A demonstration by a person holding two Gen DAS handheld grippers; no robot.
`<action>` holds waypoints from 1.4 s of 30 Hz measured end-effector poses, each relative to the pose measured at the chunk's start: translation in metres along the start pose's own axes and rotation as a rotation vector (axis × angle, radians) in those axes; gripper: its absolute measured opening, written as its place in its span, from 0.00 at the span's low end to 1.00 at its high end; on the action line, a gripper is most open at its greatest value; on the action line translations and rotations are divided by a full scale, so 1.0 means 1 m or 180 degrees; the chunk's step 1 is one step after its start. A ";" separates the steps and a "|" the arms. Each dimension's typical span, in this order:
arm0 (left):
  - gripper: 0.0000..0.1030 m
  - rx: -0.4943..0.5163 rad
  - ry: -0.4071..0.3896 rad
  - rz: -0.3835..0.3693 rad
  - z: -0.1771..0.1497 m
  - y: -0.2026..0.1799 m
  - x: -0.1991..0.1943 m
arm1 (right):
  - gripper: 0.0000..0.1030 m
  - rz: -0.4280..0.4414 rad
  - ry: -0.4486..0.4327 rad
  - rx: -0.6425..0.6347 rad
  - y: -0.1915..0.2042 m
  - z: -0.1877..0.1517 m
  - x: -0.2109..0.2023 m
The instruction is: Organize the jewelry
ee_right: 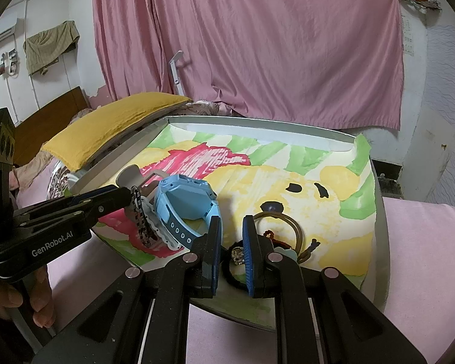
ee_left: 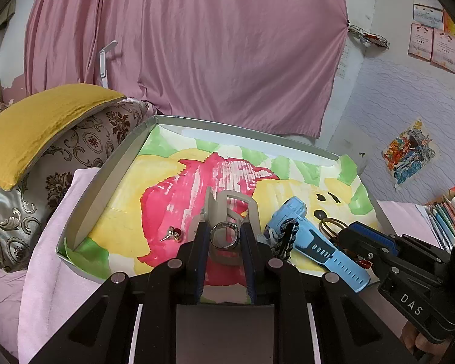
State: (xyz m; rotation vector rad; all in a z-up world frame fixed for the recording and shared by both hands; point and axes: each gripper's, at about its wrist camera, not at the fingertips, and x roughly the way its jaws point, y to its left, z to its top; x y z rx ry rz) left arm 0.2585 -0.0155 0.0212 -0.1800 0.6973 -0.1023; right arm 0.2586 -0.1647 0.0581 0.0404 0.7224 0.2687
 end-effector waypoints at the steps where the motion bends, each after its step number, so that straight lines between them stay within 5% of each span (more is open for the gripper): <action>1: 0.19 -0.0001 0.0001 0.0001 0.000 0.000 0.000 | 0.13 -0.0005 -0.0012 0.0003 0.000 0.000 -0.001; 12: 0.33 -0.0033 -0.0080 -0.0020 0.001 0.001 -0.006 | 0.15 -0.0067 -0.0154 0.0048 -0.004 0.000 -0.011; 16: 0.36 -0.0035 -0.0111 0.0009 0.001 0.002 -0.010 | 0.33 -0.0127 -0.0249 0.0059 -0.005 0.000 -0.018; 22: 0.53 -0.0043 -0.0250 0.0048 0.002 0.005 -0.022 | 0.33 -0.0202 -0.0406 0.0091 -0.010 -0.001 -0.030; 30: 0.70 -0.0070 -0.0393 0.0078 -0.002 0.010 -0.041 | 0.54 -0.0242 -0.0630 0.0088 -0.009 -0.002 -0.051; 35: 0.95 -0.0078 -0.0504 0.0068 -0.006 0.013 -0.055 | 0.74 -0.0328 -0.0751 0.0125 -0.008 -0.005 -0.063; 42: 0.99 0.0009 -0.0666 0.0063 -0.015 0.011 -0.074 | 0.93 -0.0355 -0.0922 0.0195 -0.009 -0.011 -0.085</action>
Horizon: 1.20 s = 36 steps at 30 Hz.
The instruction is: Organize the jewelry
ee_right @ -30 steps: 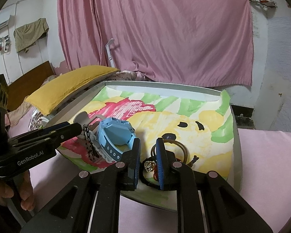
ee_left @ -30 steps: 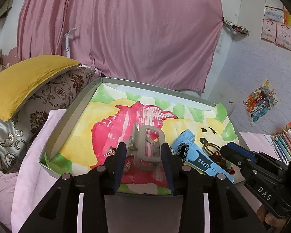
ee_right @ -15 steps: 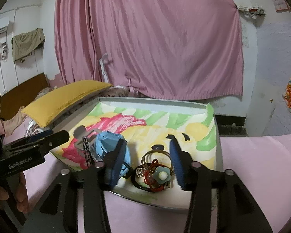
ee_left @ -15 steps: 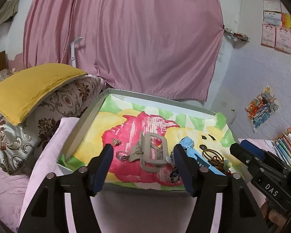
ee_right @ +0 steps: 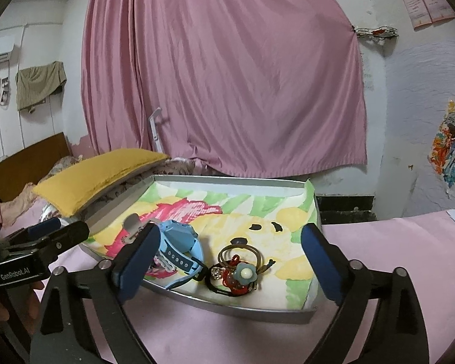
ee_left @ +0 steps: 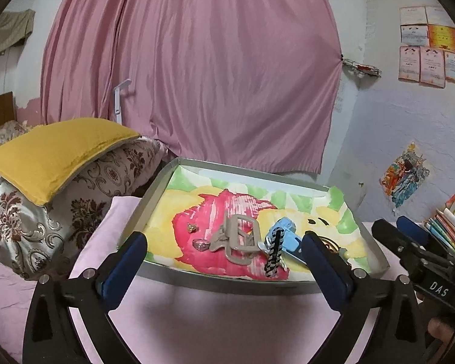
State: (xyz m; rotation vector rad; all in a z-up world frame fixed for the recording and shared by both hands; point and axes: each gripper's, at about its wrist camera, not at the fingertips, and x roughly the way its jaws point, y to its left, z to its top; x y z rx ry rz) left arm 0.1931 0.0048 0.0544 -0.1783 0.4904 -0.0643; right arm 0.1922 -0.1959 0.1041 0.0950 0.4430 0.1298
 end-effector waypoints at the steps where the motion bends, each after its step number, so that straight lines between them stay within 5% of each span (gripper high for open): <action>1: 0.99 -0.0005 -0.0016 -0.0002 -0.001 0.001 -0.003 | 0.95 0.0001 -0.0014 0.0004 0.000 0.000 -0.002; 36: 0.99 0.0182 -0.0568 0.0105 -0.046 0.007 -0.123 | 0.98 -0.0200 -0.0502 -0.0008 0.007 -0.050 -0.132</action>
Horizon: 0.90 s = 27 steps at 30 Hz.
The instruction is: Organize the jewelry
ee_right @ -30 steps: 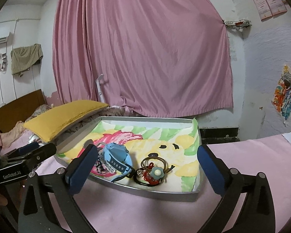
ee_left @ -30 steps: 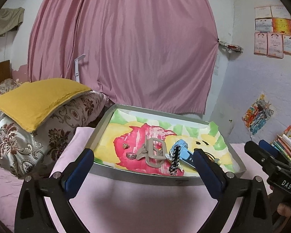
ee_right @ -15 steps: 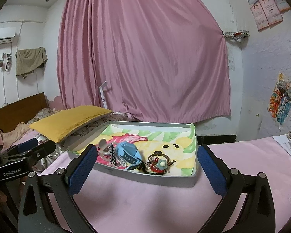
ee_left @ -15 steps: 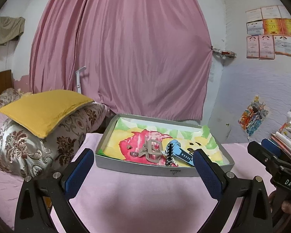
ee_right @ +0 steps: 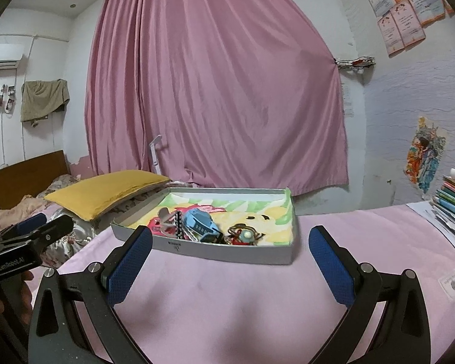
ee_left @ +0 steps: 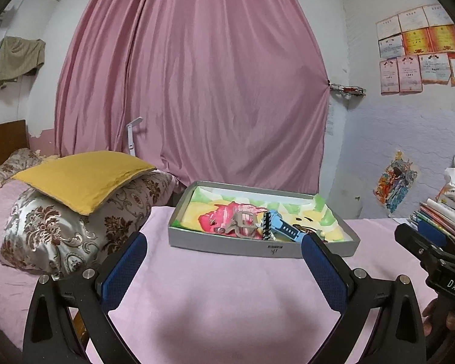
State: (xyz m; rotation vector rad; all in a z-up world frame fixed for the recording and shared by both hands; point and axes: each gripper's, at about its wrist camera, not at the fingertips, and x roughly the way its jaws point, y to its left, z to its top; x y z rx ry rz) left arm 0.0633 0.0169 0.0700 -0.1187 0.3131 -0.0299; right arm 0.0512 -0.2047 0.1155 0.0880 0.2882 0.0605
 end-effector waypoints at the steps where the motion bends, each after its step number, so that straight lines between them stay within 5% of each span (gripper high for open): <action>1: 0.99 0.0005 -0.0012 0.0011 -0.002 0.000 -0.002 | 0.98 -0.0018 -0.0013 0.0001 0.000 -0.002 -0.001; 27: 0.99 -0.0118 0.0098 0.0301 -0.056 0.008 0.000 | 0.98 -0.0163 0.0070 0.0015 -0.003 -0.036 -0.006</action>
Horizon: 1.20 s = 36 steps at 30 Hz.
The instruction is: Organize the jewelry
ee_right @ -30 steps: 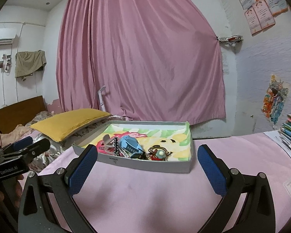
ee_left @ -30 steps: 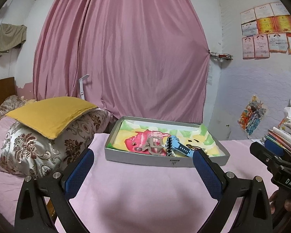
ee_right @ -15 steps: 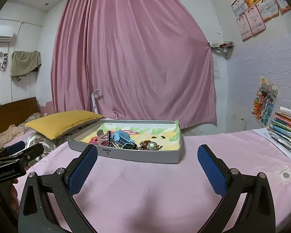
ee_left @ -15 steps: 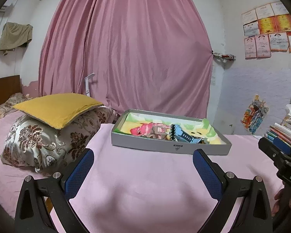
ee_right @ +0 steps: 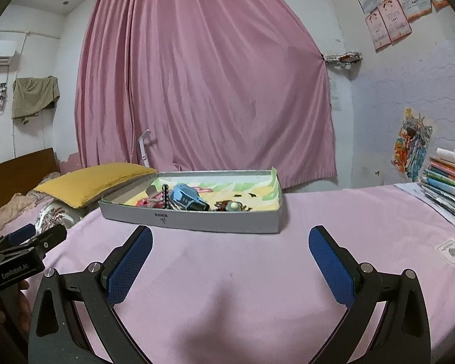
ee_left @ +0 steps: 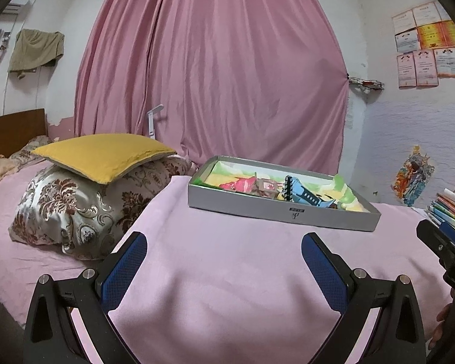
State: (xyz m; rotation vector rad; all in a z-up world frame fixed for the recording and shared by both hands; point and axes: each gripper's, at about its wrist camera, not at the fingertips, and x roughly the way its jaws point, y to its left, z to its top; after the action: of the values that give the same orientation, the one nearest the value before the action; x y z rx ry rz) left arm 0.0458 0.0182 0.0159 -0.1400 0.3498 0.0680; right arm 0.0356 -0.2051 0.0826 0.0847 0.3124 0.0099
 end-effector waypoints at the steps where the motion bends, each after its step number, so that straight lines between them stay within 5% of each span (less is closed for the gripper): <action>1: 0.99 0.0004 0.0010 0.0005 -0.001 0.000 0.001 | 0.98 -0.0006 0.0017 0.0000 -0.001 -0.002 0.001; 36: 0.99 0.0060 0.0141 0.0045 -0.010 -0.003 0.010 | 0.98 -0.0024 0.0106 -0.0002 0.001 -0.009 0.007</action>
State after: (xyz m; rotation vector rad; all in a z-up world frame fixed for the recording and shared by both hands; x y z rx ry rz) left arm 0.0521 0.0145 0.0034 -0.1206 0.3957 0.0756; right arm 0.0393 -0.2030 0.0717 0.0828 0.3459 0.0039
